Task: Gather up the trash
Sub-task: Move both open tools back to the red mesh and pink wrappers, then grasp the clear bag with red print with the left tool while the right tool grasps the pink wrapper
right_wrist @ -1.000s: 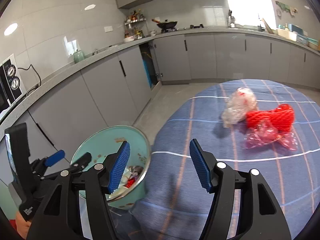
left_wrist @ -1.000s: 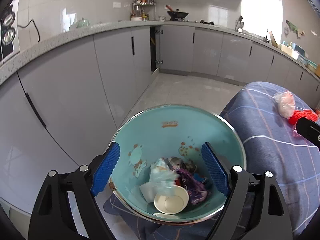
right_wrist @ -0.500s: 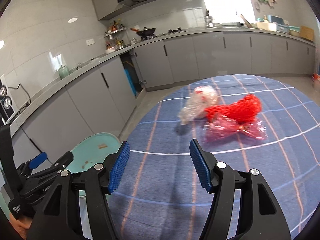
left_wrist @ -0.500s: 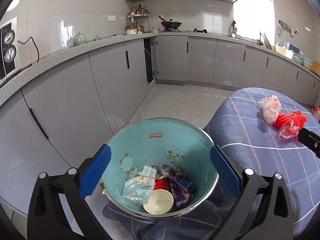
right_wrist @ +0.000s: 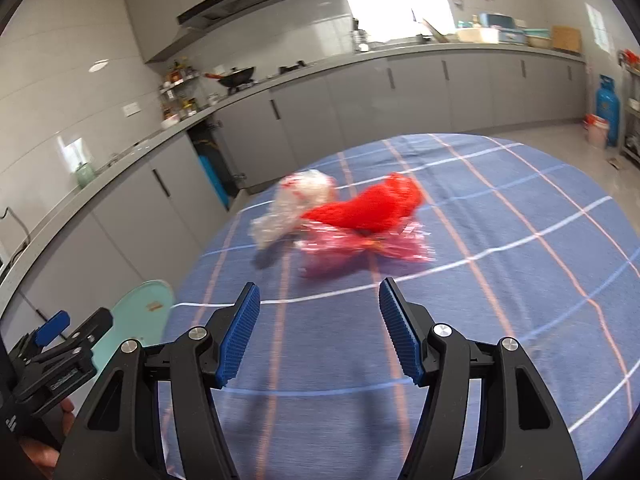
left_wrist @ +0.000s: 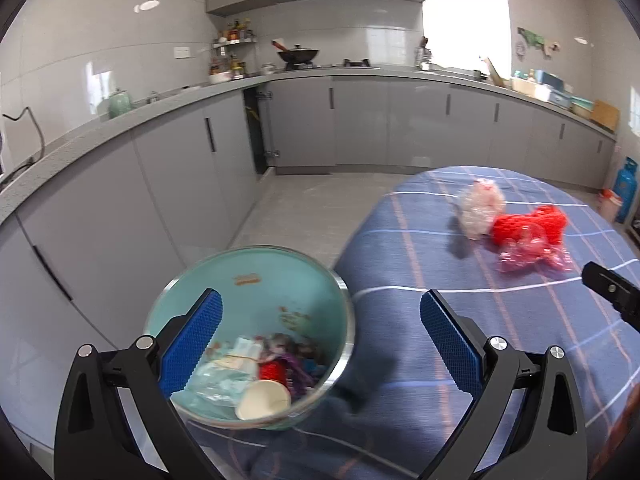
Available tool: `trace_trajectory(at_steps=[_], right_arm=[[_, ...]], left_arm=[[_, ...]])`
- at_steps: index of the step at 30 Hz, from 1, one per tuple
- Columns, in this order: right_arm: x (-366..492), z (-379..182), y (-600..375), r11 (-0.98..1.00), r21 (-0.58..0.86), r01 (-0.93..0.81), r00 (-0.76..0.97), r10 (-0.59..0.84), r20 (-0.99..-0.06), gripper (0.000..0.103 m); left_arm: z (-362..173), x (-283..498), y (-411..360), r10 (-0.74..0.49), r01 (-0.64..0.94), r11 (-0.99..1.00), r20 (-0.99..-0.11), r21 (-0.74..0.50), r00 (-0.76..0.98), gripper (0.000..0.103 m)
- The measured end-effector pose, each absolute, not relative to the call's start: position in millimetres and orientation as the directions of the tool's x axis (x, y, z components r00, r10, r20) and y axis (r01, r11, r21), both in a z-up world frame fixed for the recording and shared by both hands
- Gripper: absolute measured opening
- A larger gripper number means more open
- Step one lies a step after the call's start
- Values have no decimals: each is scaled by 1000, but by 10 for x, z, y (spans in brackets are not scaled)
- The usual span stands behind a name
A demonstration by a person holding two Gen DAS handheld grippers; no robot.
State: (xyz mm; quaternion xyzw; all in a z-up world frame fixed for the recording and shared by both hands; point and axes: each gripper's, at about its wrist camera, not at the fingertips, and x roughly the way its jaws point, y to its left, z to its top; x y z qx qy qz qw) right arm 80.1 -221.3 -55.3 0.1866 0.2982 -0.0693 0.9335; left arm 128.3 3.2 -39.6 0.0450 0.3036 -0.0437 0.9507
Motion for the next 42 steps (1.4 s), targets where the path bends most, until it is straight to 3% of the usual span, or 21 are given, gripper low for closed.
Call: trace_trajectory(at_steps=[21,39,42], right_arm=[[914,-746,-2880,881,299,367,746,-86,-661,62],[1843,-939,-3041,909,283,307,651,16,-759,62],[1897,-1024,-3019,909,289,301,630,39,-776,58]], left_arm=[[-578,1399,-671,-135,249,964,-628,97,767,97],[-590,2089,-752,-140,243,968,-647,71,749,97],[-609,2169,-744,-143,245,967,-654,67,743,97]])
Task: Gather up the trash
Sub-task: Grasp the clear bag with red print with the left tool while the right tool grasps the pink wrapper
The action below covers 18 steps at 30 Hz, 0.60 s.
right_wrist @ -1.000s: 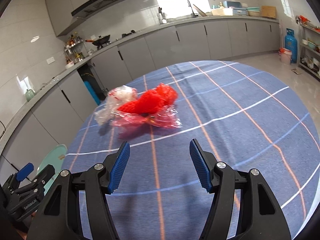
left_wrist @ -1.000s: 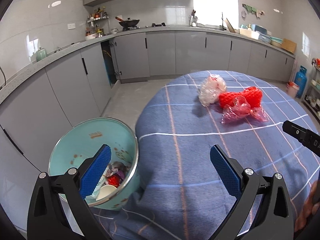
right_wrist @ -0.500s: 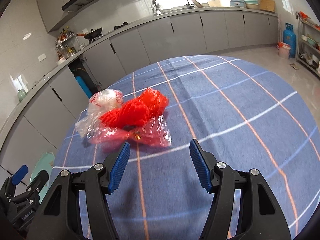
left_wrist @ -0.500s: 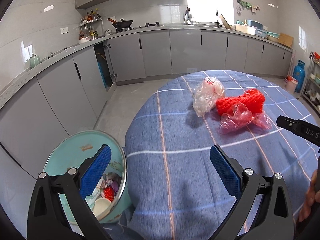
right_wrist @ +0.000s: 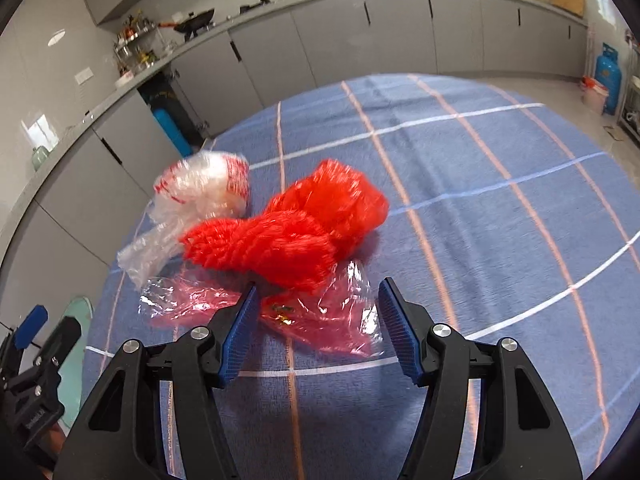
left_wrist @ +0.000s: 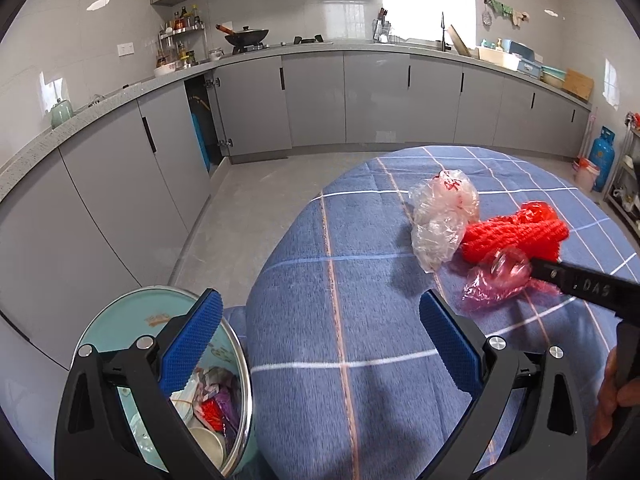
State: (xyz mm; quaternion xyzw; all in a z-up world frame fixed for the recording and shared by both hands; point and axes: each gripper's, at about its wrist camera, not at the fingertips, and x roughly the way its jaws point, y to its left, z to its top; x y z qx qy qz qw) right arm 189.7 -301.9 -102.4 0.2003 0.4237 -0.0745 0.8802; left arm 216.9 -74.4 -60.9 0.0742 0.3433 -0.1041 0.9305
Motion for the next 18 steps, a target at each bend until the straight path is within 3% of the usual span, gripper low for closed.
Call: trace_trajectory(at_steps=[7,18], right_arm=[[1805,-1005,-2988,903,325,279,639,79,-765,42],[1332,-810,-3028,893,376,246,675,121,-728,41]], left_arm=[[-650,2286,-820,-162,264,963,-665,55,729,97],[-594,2396,-1163,-220,334,941,-651,56,726,96]])
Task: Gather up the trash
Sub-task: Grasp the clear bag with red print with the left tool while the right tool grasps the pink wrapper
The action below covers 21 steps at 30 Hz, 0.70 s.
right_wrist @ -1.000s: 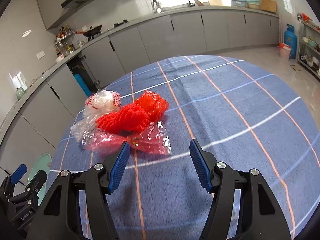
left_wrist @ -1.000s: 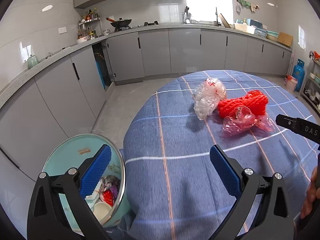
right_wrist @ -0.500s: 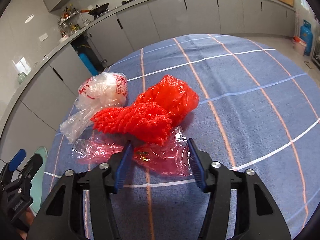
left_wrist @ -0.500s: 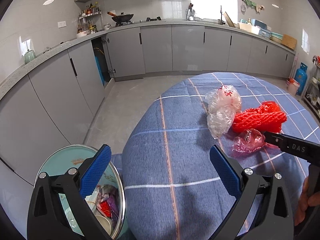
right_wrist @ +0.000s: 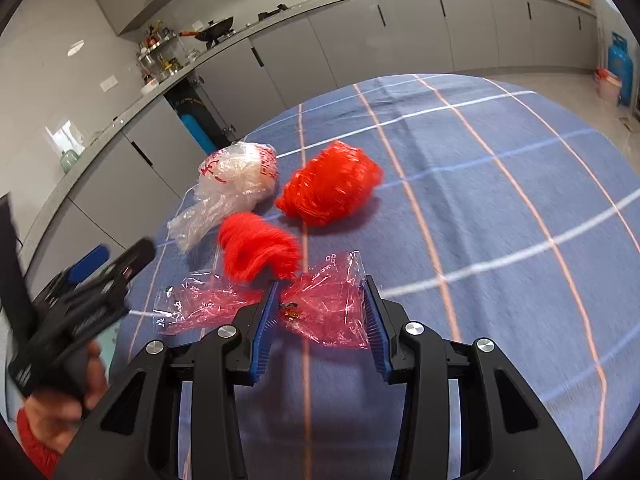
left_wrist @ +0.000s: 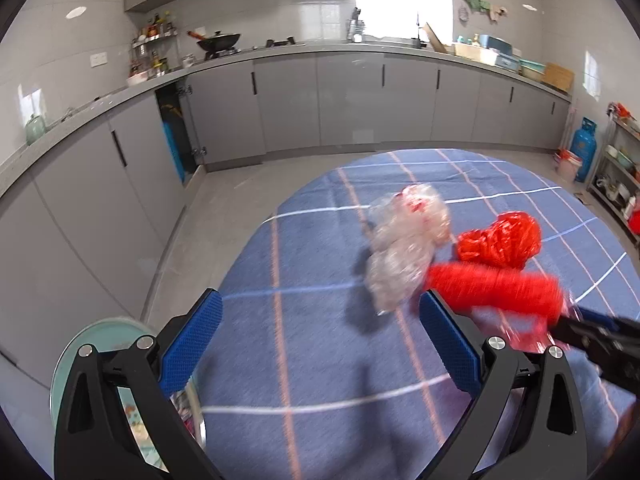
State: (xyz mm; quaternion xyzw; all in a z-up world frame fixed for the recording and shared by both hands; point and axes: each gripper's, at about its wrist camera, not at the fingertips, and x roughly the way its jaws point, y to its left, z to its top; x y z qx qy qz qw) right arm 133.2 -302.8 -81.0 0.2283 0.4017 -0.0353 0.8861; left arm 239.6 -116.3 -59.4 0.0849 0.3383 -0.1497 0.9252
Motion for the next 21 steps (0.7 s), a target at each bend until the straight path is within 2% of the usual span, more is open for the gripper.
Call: trace_trajectory(at_steps=[3,5,9,11,12,14,15,17,21], right_arm=[[1176,-783,-3137,885,372,281,686,86,-722,41],[1076,-755,-3214,880,356,316,697,39,-716,41],[996,-750,-3321,866,362,345,702,17,-712,42],[1003,-755,-3362,865,358,352,702,9,-712,42],[993,-760,-3383,861,362,357,703,7,-711,42],[975,-773,-3413,854,372,363,704,11,-710,42],[964,-773,-3414,853,374,365,705,9,-709,42],[938,-776,-3420,850,376,369,706,7,-708,42],[893,-779,-3424,840,393,374,713,10,-701,42]], left_arm=[[-631,2486,-1291,-230,347,937,-658,50,717,94],[-671,2543,-1365,-236,354,934,-671,42,703,87],[-752,2710,-1520,-262,369,929,-698,4,667,82],[-799,2788,-1585,-271,376,926,-712,-10,648,68],[-823,2821,-1604,-280,381,924,-720,-23,635,65],[-879,2879,-1626,-305,394,917,-736,-56,605,44],[-910,2896,-1622,-313,397,915,-744,-70,590,39],[-930,2904,-1588,-346,401,909,-746,-116,569,21],[-884,2790,-1497,-373,421,898,-723,-125,582,17]])
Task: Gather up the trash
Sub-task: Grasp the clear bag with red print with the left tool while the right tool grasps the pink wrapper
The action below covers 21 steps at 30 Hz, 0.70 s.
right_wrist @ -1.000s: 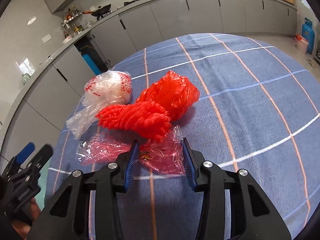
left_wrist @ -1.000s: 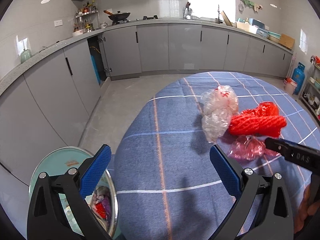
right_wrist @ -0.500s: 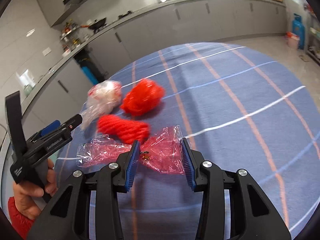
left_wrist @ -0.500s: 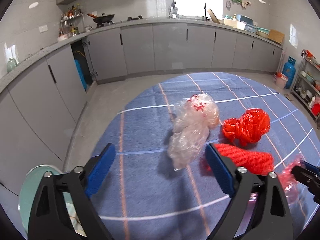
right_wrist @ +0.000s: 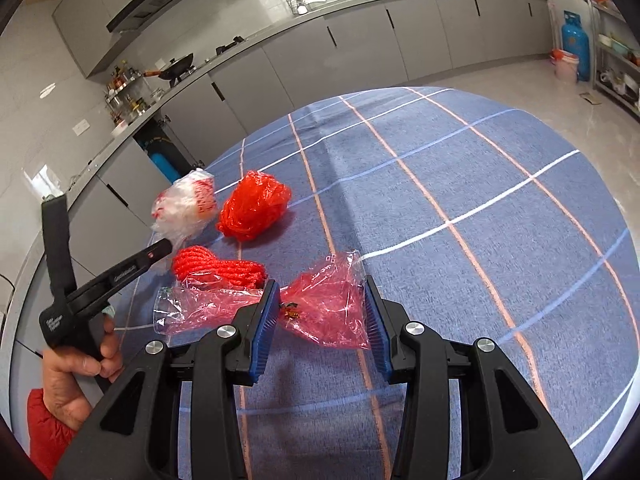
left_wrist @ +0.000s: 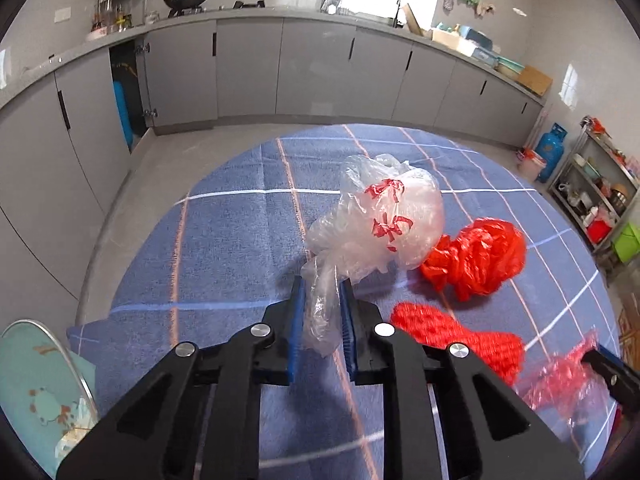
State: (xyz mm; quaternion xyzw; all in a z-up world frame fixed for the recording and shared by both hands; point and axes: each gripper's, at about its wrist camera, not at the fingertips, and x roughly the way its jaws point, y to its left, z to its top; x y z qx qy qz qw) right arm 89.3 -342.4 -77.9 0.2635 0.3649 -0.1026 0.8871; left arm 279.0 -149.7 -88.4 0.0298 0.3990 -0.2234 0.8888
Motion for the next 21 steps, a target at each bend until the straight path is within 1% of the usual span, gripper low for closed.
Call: trace_trajectory(at_steps=[5,10,12,15,18,21], right_arm=[[844,-729,-3374,841,396,369,727,5,-687,42],[751,-626,-3293,844,401,357,753,-6,-658,42],[741,-600,-3247,847,401,350,758,-4,-652,42],[748,-577,-3131,854,402,329,762,12,-648,42],[757,-534,-2970,871,392,297,768,27,-640,42],[778,-482,-2796,882,391,261,774,51,-631,42]], left_arm=[[-795,2546,-1316,-378,417,900,-699,-125,608,17],[-634,2241,-1082,-355,397,913,-666,-95,657,17],[-595,2131,-940,-349,374,921,-662,-111,663,17],[-574,2006,-737,-335,347,930,-659,-119,673,17],[-554,1866,-569,-297,319,944,-648,-87,701,17],[-530,1787,-349,-282,288,952,-644,-99,711,17]])
